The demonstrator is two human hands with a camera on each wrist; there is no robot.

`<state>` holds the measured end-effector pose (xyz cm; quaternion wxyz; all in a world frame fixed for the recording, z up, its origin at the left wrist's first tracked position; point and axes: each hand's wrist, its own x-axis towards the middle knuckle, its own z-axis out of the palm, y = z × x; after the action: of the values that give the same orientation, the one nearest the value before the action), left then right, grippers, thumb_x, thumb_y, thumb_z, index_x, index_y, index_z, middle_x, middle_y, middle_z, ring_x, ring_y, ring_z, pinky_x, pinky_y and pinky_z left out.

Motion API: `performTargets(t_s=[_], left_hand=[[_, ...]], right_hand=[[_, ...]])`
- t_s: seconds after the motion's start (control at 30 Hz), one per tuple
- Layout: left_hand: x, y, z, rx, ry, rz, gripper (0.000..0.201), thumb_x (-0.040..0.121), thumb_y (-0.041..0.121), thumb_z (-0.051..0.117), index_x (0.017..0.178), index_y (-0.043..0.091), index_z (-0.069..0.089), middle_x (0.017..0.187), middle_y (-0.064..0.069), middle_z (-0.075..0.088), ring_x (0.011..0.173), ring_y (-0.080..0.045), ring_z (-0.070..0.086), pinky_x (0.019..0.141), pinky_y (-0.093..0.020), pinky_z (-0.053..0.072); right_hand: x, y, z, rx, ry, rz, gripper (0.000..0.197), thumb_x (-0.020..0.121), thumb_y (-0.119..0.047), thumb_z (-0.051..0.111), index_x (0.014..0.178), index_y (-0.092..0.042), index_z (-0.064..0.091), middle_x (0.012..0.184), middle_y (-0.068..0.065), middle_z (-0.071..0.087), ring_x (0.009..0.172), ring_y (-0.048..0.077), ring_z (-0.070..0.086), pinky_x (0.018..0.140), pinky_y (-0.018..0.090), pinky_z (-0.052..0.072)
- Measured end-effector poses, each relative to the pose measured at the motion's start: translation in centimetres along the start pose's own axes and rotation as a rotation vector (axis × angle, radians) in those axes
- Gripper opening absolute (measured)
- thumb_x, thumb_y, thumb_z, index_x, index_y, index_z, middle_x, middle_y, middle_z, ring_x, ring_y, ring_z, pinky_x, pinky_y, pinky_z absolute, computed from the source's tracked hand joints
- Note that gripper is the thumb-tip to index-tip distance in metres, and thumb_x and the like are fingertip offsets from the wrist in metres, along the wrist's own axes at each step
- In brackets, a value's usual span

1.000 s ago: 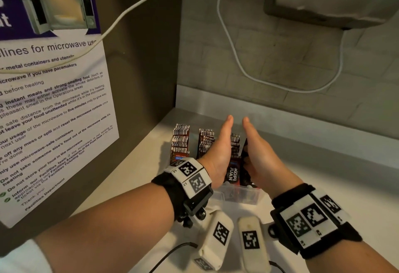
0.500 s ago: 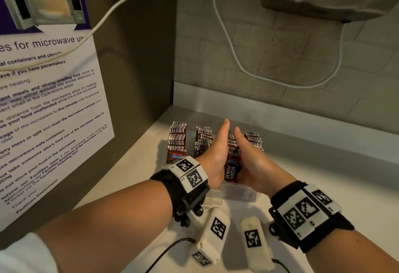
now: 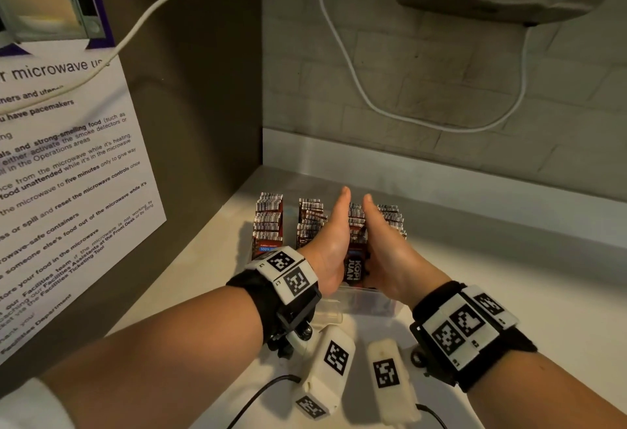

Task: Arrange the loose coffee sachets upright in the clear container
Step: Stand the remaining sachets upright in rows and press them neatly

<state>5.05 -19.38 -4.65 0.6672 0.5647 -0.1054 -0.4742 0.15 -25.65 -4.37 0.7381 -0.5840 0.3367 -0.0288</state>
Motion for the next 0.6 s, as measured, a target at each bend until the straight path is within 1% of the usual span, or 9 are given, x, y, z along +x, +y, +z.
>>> performTargets(t_s=[0.07, 0.1, 0.17, 0.2, 0.27, 0.33, 0.43, 0.53, 0.6], left_hand=[[0.01, 0.08, 0.03, -0.005, 0.005, -0.008, 0.065, 0.09, 0.071, 0.033, 0.126, 0.019, 0.05, 0.146, -0.012, 0.046, 0.131, -0.026, 0.048, 0.104, -0.037, 0.039], [0.08, 0.04, 0.02, 0.004, 0.01, -0.013, 0.066, 0.09, 0.071, 0.033, 0.126, 0.019, 0.049, 0.146, -0.012, 0.045, 0.131, -0.027, 0.048, 0.107, -0.038, 0.038], [0.28, -0.1, -0.03, 0.005, 0.03, -0.014, 0.076, 0.087, 0.075, 0.034, 0.141, 0.021, 0.042, 0.149, -0.012, 0.043, 0.133, -0.027, 0.046, 0.11, -0.04, 0.035], [0.21, -0.08, 0.06, 0.004, 0.039, -0.008, 0.079, 0.087, 0.075, 0.034, 0.144, 0.022, 0.039, 0.149, -0.011, 0.042, 0.134, -0.026, 0.045, 0.109, -0.039, 0.036], [0.15, -0.01, 0.3, -0.003, 0.049, -0.004, 0.079, 0.086, 0.076, 0.034, 0.145, 0.023, 0.04, 0.15, -0.009, 0.042, 0.134, -0.024, 0.045, 0.102, -0.036, 0.037], [0.09, 0.04, 0.55, -0.01, 0.064, -0.008, 0.077, 0.087, 0.074, 0.034, 0.144, 0.023, 0.041, 0.149, -0.009, 0.043, 0.134, -0.024, 0.045, 0.099, -0.035, 0.037], [-0.01, 0.09, 0.69, -0.019, 0.077, 0.0, 0.078, 0.085, 0.076, 0.036, 0.144, 0.024, 0.041, 0.149, -0.007, 0.043, 0.133, -0.023, 0.045, 0.101, -0.035, 0.037], [-0.13, 0.17, 0.77, -0.002, 0.071, 0.012, 0.074, 0.09, 0.071, 0.035, 0.143, 0.021, 0.043, 0.148, -0.01, 0.044, 0.132, -0.024, 0.047, 0.105, -0.036, 0.037], [-0.14, 0.18, 0.8, -0.004, 0.05, 0.018, 0.071, 0.093, 0.067, 0.032, 0.145, 0.019, 0.041, 0.15, -0.011, 0.041, 0.135, -0.024, 0.044, 0.107, -0.036, 0.035]], right_hand=[[0.06, -0.01, -0.03, 0.007, -0.001, 0.006, 0.07, 0.088, -0.072, 0.032, 0.133, -0.022, 0.052, 0.123, 0.007, 0.063, 0.101, 0.019, 0.062, 0.076, 0.035, 0.051], [0.08, 0.01, -0.04, 0.006, 0.0, 0.003, 0.071, 0.088, -0.072, 0.032, 0.134, -0.021, 0.051, 0.121, 0.007, 0.064, 0.099, 0.018, 0.062, 0.075, 0.034, 0.051], [0.09, 0.0, 0.01, 0.013, -0.002, -0.003, 0.069, 0.09, -0.069, 0.031, 0.135, -0.021, 0.049, 0.116, 0.006, 0.064, 0.092, 0.016, 0.063, 0.071, 0.033, 0.051], [0.0, -0.06, 0.07, 0.017, -0.006, -0.002, 0.068, 0.091, -0.068, 0.03, 0.137, -0.021, 0.047, 0.12, 0.007, 0.063, 0.092, 0.016, 0.062, 0.07, 0.033, 0.051], [-0.07, -0.22, 0.17, 0.029, -0.015, 0.002, 0.068, 0.092, -0.067, 0.029, 0.141, -0.021, 0.042, 0.135, 0.011, 0.054, 0.109, 0.021, 0.059, 0.08, 0.035, 0.05], [-0.18, -0.39, 0.36, 0.025, -0.02, 0.005, 0.069, 0.092, -0.067, 0.028, 0.145, -0.023, 0.035, 0.145, 0.011, 0.044, 0.129, 0.027, 0.047, 0.092, 0.039, 0.043], [-0.05, -0.47, 0.5, 0.019, 0.002, -0.001, 0.069, 0.092, -0.067, 0.028, 0.148, -0.026, 0.032, 0.149, 0.009, 0.04, 0.134, 0.027, 0.041, 0.096, 0.041, 0.04], [-0.07, -0.43, 0.45, 0.035, 0.01, 0.002, 0.068, 0.093, -0.066, 0.029, 0.145, -0.023, 0.038, 0.143, 0.011, 0.047, 0.129, 0.027, 0.047, 0.081, 0.036, 0.047], [0.07, -0.29, 0.29, 0.032, 0.002, 0.002, 0.067, 0.093, -0.066, 0.03, 0.142, -0.022, 0.042, 0.138, 0.011, 0.052, 0.12, 0.024, 0.054, 0.072, 0.033, 0.048]])
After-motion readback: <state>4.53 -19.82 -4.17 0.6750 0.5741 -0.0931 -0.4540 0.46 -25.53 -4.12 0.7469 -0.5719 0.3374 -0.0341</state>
